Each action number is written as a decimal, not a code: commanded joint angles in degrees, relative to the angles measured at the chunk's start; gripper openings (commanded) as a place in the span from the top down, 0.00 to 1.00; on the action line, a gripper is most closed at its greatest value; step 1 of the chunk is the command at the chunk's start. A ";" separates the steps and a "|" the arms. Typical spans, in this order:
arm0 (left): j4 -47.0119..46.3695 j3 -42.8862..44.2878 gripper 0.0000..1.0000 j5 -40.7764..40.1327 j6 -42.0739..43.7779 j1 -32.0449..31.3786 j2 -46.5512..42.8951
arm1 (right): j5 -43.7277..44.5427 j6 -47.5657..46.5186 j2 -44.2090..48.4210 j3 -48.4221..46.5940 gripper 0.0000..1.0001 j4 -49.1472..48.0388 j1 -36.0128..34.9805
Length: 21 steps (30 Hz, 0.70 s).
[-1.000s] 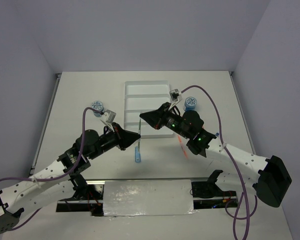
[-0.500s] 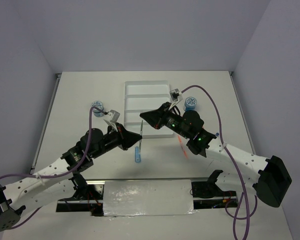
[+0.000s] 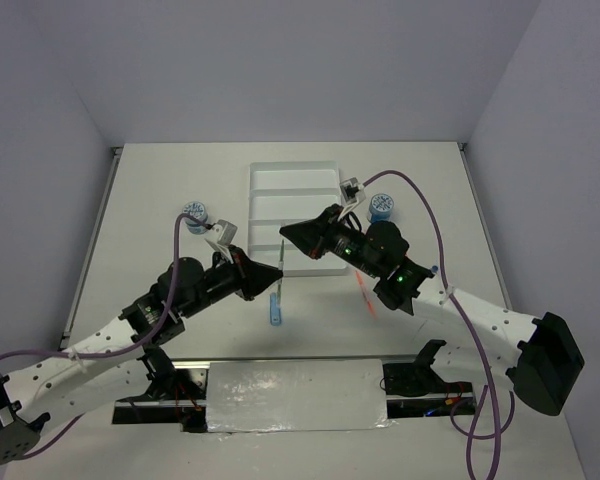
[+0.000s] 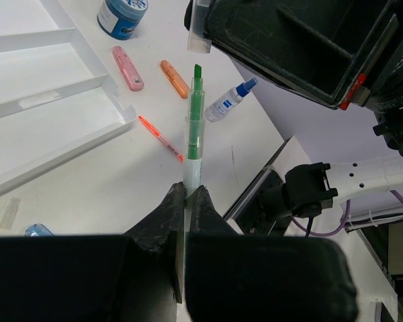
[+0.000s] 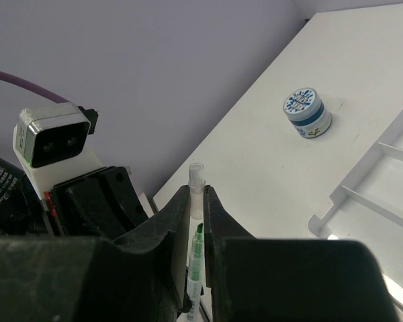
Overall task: Sort the stationery into containers
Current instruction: Close the pen cap on the pen.
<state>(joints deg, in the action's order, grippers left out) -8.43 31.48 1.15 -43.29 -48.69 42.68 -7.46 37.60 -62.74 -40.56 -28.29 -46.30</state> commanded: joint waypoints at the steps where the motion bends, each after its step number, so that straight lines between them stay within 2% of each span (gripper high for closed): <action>1: -1.51 0.86 1.00 -0.88 1.54 -0.18 -1.28 | -1.23 -1.04 1.66 0.39 1.00 -3.17 -0.54; 13: -1.33 0.95 1.00 -0.88 1.63 -0.09 -1.98 | -3.61 -0.69 0.69 1.01 1.00 -3.79 -0.54; 21: -0.63 1.21 1.00 -2.47 2.07 -0.18 -2.95 | -2.20 -2.18 0.34 0.74 1.00 -2.47 -0.54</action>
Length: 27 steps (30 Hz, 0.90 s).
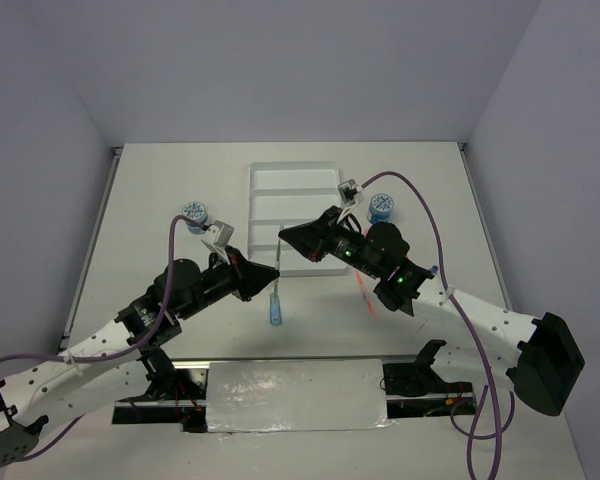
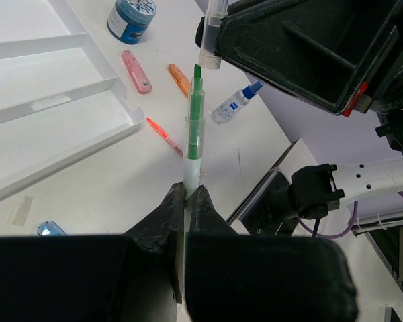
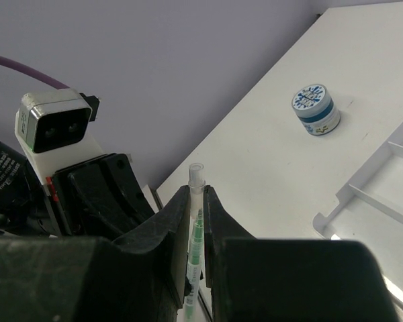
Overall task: Sort the stationery into containers
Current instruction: Close the pen cap on the pen.
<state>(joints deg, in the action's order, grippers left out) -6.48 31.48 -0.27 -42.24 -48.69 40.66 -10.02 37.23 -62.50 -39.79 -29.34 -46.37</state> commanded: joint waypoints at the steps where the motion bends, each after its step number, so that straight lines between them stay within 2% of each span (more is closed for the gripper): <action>1: -2.57 1.21 1.00 -0.96 1.02 -0.09 -0.85 | 0.61 -2.16 -0.08 -0.37 1.00 -1.16 -0.48; 12: -2.83 1.39 1.00 -0.87 1.28 -0.18 -0.59 | -1.84 -1.02 -1.66 -0.99 1.00 -2.30 -0.48; 27: -2.93 0.86 1.00 -0.52 0.75 -0.18 -0.15 | 1.85 -3.66 -1.92 -4.77 1.00 1.04 -0.39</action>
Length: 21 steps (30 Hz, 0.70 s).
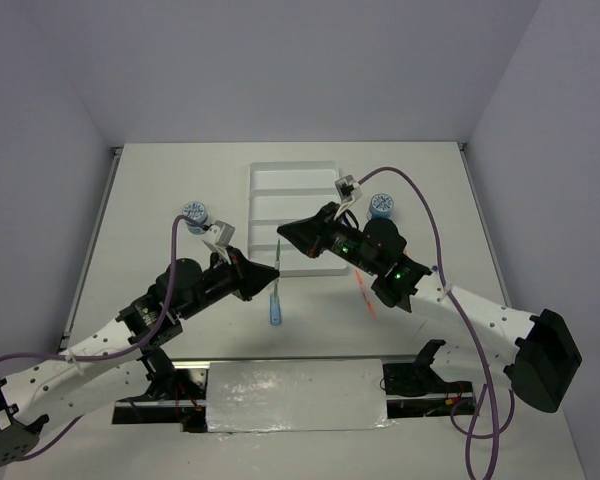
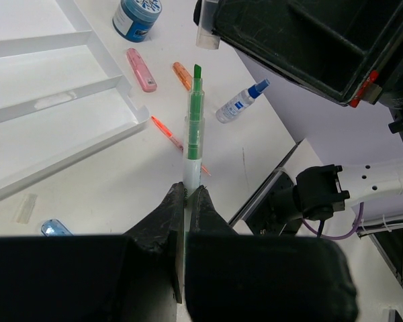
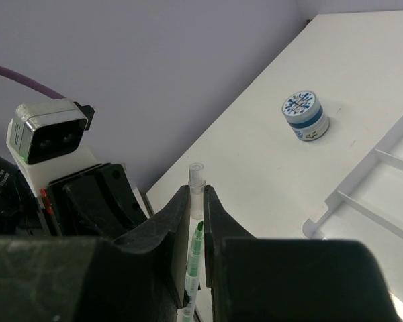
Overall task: Sort the stationery into containers
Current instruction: Close the pen cap on the pen.
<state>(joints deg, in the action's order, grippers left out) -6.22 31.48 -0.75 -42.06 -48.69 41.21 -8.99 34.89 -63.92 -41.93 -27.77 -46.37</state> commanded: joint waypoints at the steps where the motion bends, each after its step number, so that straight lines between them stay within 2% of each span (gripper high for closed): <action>1: -3.10 0.95 1.00 -0.21 0.67 -0.18 -0.87 | 0.65 -1.32 -0.42 -2.54 1.00 -0.88 -0.39; 21: -3.62 0.51 1.00 -1.62 0.40 -0.18 -1.40 | -3.05 1.49 -0.94 2.29 1.00 -4.40 -0.39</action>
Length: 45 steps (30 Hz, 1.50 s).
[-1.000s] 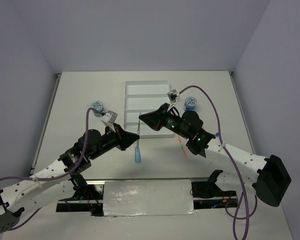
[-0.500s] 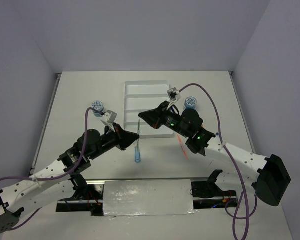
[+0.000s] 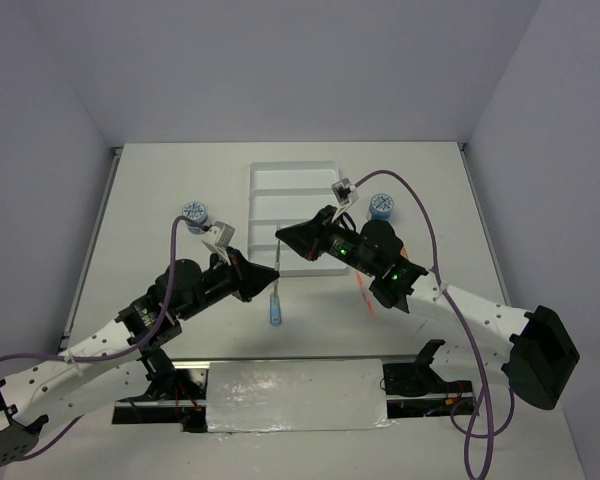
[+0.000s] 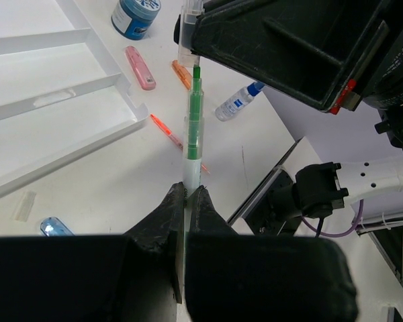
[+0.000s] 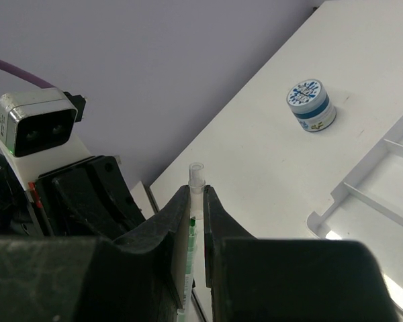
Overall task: Sort the stationery into containers
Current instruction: Close the pen cap on the pen.
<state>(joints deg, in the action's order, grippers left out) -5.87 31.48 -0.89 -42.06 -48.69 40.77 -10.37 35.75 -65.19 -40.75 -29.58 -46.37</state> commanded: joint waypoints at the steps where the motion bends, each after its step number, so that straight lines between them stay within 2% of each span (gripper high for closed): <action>1: -3.98 0.51 1.00 -1.57 0.40 -0.18 -0.96 | -1.84 0.73 0.33 1.29 1.00 -2.76 -0.48; 22: -3.27 0.60 1.00 -1.31 0.40 -0.18 0.01 | 0.00 -1.12 1.29 -1.87 1.00 0.67 -0.48; 33: -4.68 0.86 1.00 -3.60 0.67 -0.18 -1.66 | -2.72 1.25 -0.38 1.11 1.00 -3.81 -0.48; 45: -9.25 1.39 1.00 -3.69 3.83 -0.18 -2.80 | -4.13 2.31 -0.91 1.99 1.00 -4.43 -0.48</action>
<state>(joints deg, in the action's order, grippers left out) -7.42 31.48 -3.42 -40.45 -48.71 39.79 -13.08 38.09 -65.84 -40.03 -32.29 -46.37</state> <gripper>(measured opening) 0.099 0.165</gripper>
